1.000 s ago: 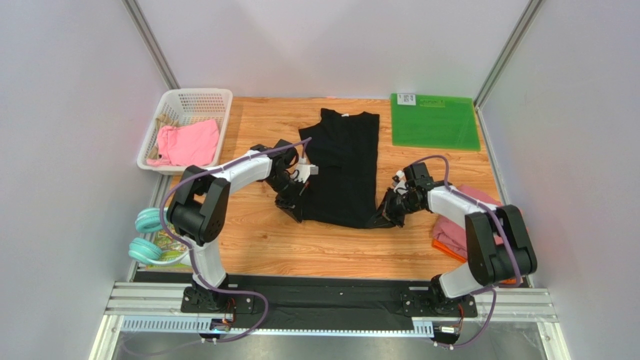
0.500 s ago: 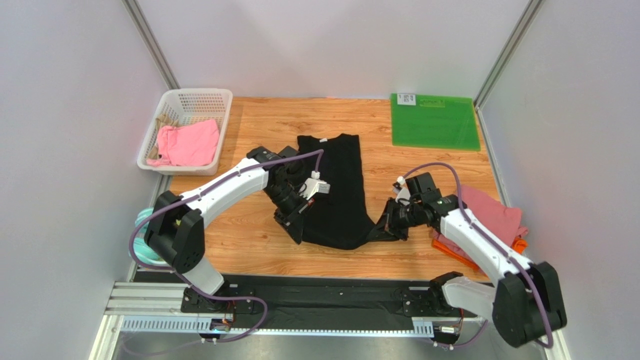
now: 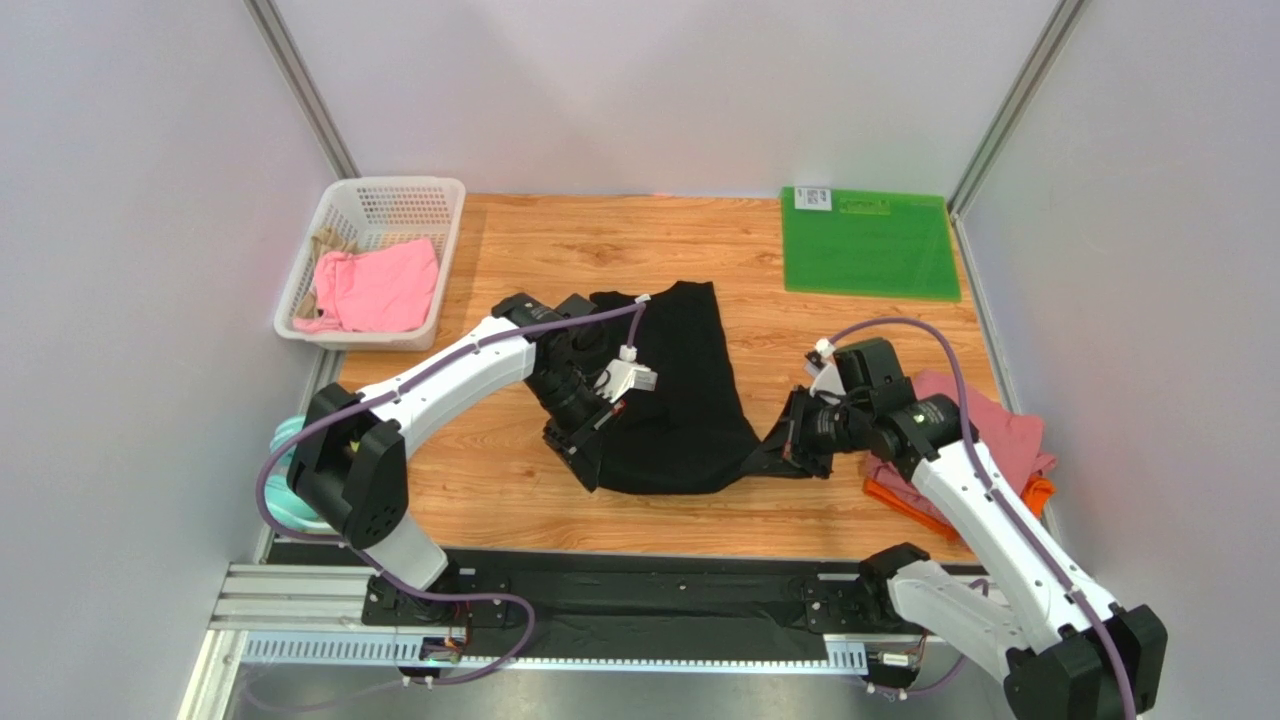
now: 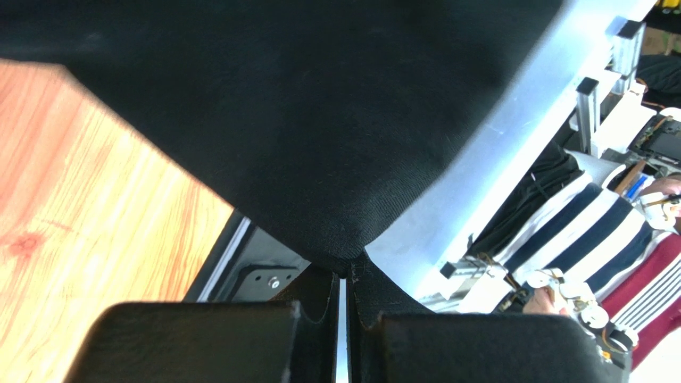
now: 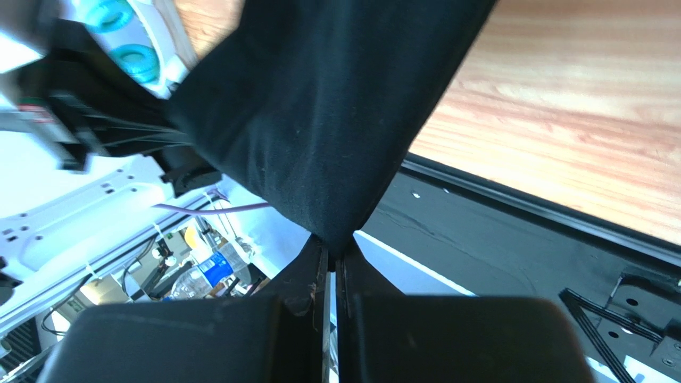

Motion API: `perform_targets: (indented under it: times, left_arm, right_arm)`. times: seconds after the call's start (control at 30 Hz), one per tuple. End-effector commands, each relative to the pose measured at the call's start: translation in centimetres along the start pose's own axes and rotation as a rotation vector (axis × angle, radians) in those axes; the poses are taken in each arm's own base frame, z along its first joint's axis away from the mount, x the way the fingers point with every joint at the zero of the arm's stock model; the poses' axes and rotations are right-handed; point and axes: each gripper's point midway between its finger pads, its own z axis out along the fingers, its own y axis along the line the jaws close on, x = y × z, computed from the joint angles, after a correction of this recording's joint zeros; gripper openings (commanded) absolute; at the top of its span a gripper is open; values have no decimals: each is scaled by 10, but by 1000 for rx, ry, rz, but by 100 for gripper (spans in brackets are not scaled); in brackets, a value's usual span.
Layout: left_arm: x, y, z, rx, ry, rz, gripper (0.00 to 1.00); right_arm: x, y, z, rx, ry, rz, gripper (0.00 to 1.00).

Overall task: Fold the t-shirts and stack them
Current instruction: Fold the long partially folded tshirt into a neat square

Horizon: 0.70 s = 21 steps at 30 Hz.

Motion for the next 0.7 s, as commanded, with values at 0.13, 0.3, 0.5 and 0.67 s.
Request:
perform_targets:
  times: [0.13, 0.3, 0.5, 0.67]
  left_arm:
    - [-11, 26, -15, -42, -5, -52, 0]
    - [-48, 56, -56, -122, -144, -85, 0]
    - [-86, 76, -86, -174, -230, -86, 0]
    - [-109, 97, -89, -177, -244, -115, 0]
  right_arm:
    - [-53, 51, -5, -42, -58, -75, 0]
    - [-86, 69, 3, -78, -66, -92, 0]
    - [-132, 93, 8, -115, -105, -112, 0]
    - [-173, 100, 30, -134, -104, -92, 0]
